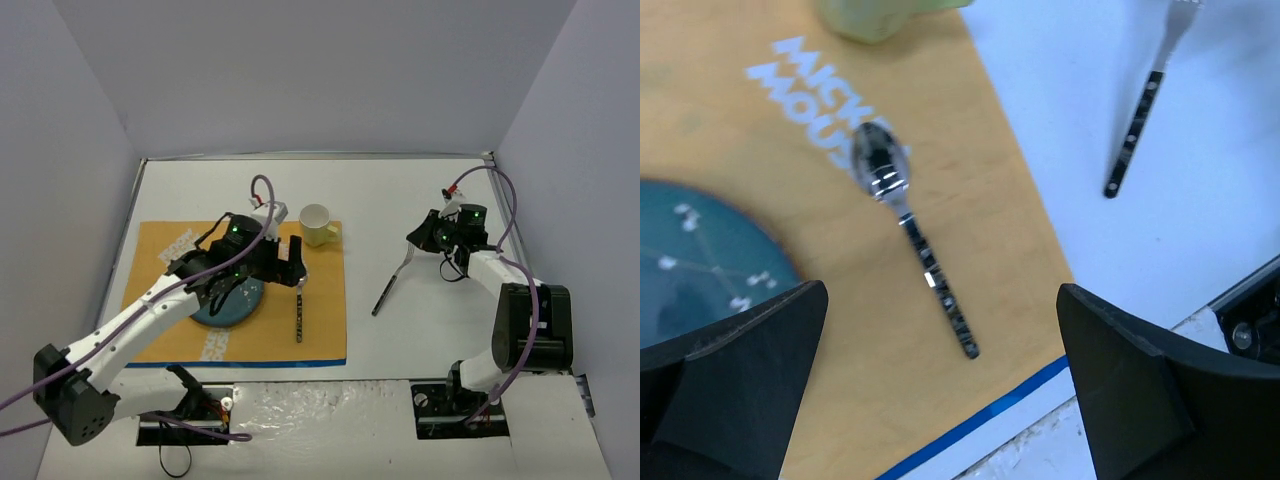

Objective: Set the dinner table for one person

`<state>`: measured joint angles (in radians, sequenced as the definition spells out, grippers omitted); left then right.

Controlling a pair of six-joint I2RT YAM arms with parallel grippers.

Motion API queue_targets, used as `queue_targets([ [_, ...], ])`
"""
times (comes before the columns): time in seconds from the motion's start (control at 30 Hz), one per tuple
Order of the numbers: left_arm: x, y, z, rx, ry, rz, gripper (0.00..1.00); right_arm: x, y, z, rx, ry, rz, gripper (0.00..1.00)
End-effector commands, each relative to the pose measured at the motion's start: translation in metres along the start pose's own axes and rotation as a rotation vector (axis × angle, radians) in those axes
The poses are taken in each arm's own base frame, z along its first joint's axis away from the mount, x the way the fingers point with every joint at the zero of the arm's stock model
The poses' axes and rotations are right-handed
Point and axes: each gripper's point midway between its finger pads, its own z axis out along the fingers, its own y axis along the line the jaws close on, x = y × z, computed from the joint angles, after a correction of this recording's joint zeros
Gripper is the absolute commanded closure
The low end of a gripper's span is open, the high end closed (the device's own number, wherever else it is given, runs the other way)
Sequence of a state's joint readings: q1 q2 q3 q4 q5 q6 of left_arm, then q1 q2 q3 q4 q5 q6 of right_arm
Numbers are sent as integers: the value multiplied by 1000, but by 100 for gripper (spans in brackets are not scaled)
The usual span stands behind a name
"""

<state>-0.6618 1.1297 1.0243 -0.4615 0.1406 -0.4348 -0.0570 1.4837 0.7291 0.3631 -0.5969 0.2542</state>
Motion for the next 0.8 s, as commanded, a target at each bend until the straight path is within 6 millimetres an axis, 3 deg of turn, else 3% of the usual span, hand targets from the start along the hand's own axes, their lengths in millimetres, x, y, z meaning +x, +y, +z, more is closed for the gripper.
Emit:
queue_targets([
  [0.0,-47,-53,21,121,-141,53,3,-19,19,2,-80,-62,0,100],
  [0.23,-57,-107,58,253,-178,126,3,-26,34,0,-147,-83,39,100],
  [0.4,-50,-139,95,330,-174,158,3,-23,34,1,-149,-72,45,100],
  [0.77,-28,-187,153,490,-184,161,4,-14,29,0,-125,-39,25,100],
])
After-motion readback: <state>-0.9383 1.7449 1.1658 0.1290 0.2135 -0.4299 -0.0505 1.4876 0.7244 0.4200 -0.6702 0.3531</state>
